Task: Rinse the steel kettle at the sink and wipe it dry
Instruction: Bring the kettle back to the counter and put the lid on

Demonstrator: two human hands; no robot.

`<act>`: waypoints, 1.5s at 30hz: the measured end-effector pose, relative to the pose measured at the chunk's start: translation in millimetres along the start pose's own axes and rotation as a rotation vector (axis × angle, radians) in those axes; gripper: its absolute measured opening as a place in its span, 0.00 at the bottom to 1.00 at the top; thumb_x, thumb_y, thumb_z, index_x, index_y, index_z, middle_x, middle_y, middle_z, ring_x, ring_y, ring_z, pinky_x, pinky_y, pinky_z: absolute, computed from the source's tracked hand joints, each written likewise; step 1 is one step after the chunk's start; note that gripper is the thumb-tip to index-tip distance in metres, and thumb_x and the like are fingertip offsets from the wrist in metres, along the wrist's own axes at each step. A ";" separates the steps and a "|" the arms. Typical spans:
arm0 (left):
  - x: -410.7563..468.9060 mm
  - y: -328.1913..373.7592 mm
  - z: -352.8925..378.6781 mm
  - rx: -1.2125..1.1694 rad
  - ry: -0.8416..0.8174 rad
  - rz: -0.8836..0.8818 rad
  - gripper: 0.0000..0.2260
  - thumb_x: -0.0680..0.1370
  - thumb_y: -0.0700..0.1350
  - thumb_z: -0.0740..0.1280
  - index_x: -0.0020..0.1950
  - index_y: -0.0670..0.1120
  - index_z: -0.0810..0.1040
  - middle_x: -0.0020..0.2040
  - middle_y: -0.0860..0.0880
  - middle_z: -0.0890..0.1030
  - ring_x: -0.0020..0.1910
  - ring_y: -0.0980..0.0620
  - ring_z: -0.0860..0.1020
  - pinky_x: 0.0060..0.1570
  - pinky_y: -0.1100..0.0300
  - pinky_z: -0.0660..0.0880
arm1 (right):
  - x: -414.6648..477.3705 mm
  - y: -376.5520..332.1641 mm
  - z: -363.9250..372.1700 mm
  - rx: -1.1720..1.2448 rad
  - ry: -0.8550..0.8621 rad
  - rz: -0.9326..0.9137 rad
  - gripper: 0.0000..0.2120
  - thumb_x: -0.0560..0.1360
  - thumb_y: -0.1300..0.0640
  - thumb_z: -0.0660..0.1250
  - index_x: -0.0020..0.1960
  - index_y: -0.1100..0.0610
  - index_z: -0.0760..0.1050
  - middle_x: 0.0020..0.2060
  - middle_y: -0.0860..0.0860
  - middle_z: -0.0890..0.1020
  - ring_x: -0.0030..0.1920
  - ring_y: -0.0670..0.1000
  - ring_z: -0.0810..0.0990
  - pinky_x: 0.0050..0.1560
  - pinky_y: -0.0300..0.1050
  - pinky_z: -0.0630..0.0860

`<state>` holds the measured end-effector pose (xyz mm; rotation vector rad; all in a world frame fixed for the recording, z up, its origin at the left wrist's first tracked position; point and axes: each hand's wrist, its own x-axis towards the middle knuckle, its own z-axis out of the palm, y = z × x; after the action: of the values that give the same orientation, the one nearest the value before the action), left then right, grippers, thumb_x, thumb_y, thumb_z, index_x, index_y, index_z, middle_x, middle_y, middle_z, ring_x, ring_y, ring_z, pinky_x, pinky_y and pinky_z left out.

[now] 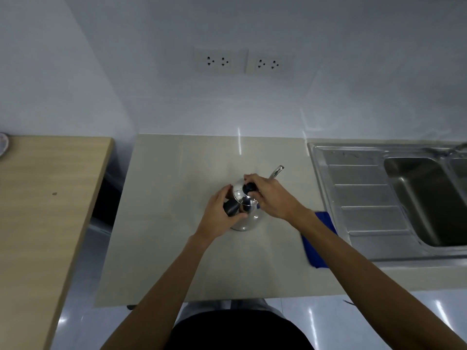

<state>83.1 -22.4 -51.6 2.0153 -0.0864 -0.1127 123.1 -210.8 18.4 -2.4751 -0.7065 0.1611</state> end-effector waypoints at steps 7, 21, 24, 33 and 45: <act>1.4 -5.3 1.5 -0.002 -0.020 -0.017 0.36 0.65 0.48 0.82 0.70 0.47 0.71 0.58 0.53 0.79 0.56 0.57 0.77 0.54 0.71 0.71 | 1.6 -2.5 0.7 -0.041 -0.025 -0.024 0.14 0.75 0.68 0.61 0.60 0.63 0.67 0.53 0.62 0.81 0.42 0.62 0.81 0.41 0.52 0.78; 1.2 -18.7 7.7 0.005 -0.017 -0.081 0.42 0.66 0.50 0.82 0.75 0.48 0.66 0.64 0.51 0.74 0.62 0.47 0.75 0.61 0.56 0.74 | 13.9 -5.7 -10.9 -0.125 -0.182 0.102 0.11 0.77 0.63 0.63 0.56 0.58 0.65 0.41 0.58 0.79 0.40 0.60 0.77 0.39 0.52 0.75; 0.1 -17.6 9.1 -0.013 -0.006 -0.085 0.41 0.65 0.49 0.82 0.74 0.48 0.68 0.62 0.52 0.75 0.63 0.49 0.74 0.62 0.56 0.74 | 15.7 -9.5 -12.0 -0.171 -0.189 0.106 0.10 0.77 0.64 0.62 0.58 0.63 0.67 0.32 0.49 0.68 0.36 0.56 0.69 0.36 0.49 0.68; -2.4 -6.8 8.8 -0.042 0.023 -0.091 0.37 0.65 0.50 0.82 0.71 0.49 0.70 0.60 0.55 0.75 0.62 0.53 0.73 0.59 0.61 0.71 | 17.9 -7.6 -15.5 -0.114 -0.225 0.127 0.09 0.76 0.67 0.61 0.55 0.60 0.66 0.37 0.56 0.76 0.37 0.56 0.74 0.35 0.47 0.71; -14.6 25.2 27.3 -0.077 0.144 -0.102 0.35 0.72 0.59 0.73 0.74 0.48 0.66 0.70 0.47 0.72 0.70 0.45 0.71 0.70 0.46 0.71 | -34.6 30.9 -0.4 0.139 0.140 0.279 0.26 0.79 0.52 0.68 0.73 0.59 0.67 0.65 0.56 0.78 0.57 0.49 0.78 0.61 0.39 0.70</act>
<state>65.1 -56.1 -40.0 1.9449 0.1102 -0.0349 107.6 -250.8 0.7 -2.4125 -0.2804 0.1338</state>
